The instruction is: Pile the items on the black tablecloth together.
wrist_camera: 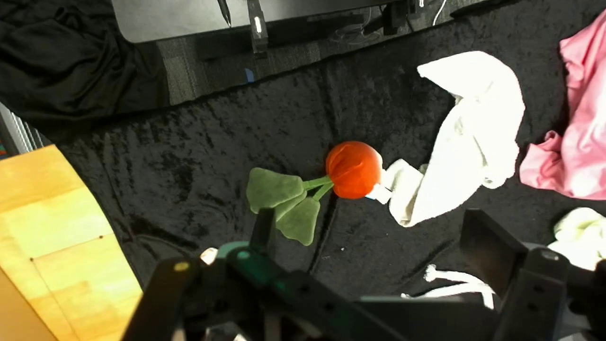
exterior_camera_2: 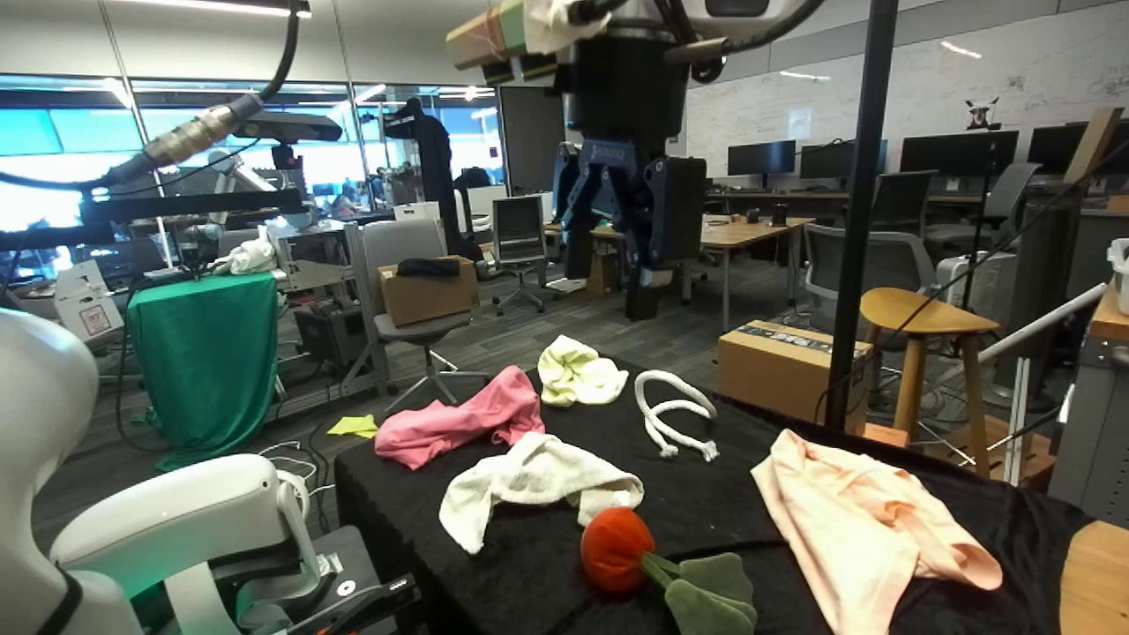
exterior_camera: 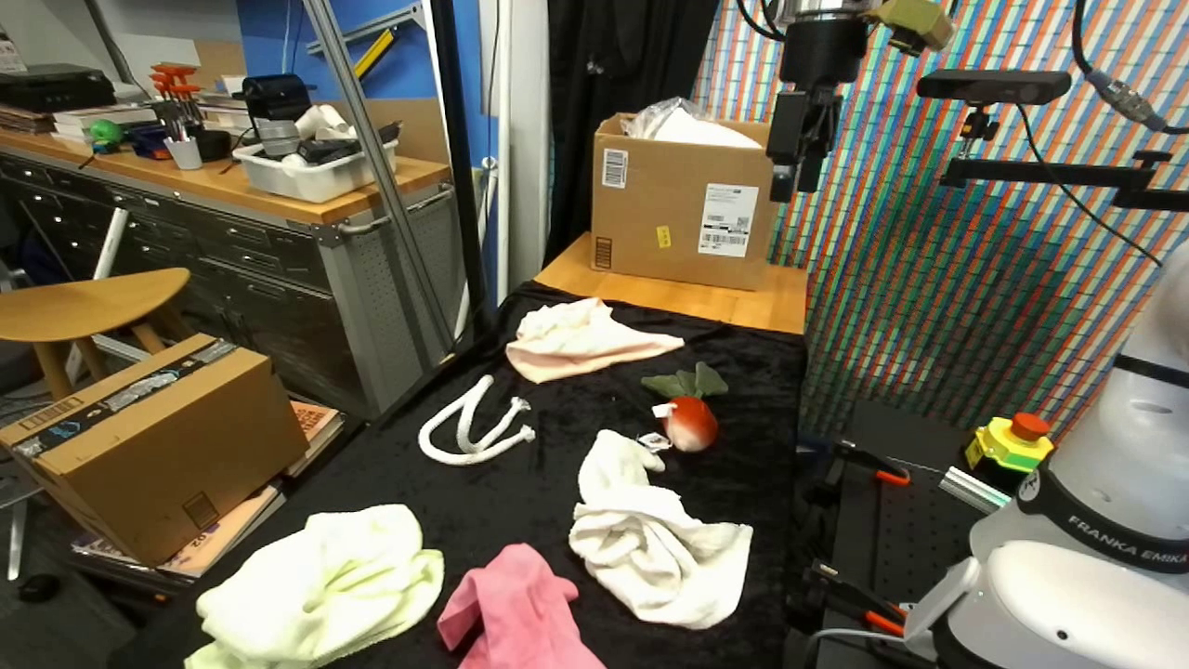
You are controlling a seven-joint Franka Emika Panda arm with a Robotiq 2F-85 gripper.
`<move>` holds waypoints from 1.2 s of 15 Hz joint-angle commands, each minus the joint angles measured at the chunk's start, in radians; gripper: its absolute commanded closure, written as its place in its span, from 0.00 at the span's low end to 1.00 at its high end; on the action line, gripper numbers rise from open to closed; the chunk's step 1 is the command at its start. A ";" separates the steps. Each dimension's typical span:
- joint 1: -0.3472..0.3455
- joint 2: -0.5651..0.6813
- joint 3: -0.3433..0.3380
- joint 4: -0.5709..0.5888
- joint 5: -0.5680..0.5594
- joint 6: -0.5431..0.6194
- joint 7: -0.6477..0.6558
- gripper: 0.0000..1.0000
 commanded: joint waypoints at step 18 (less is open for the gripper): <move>0.058 0.484 0.128 -0.224 -0.036 0.868 0.242 0.00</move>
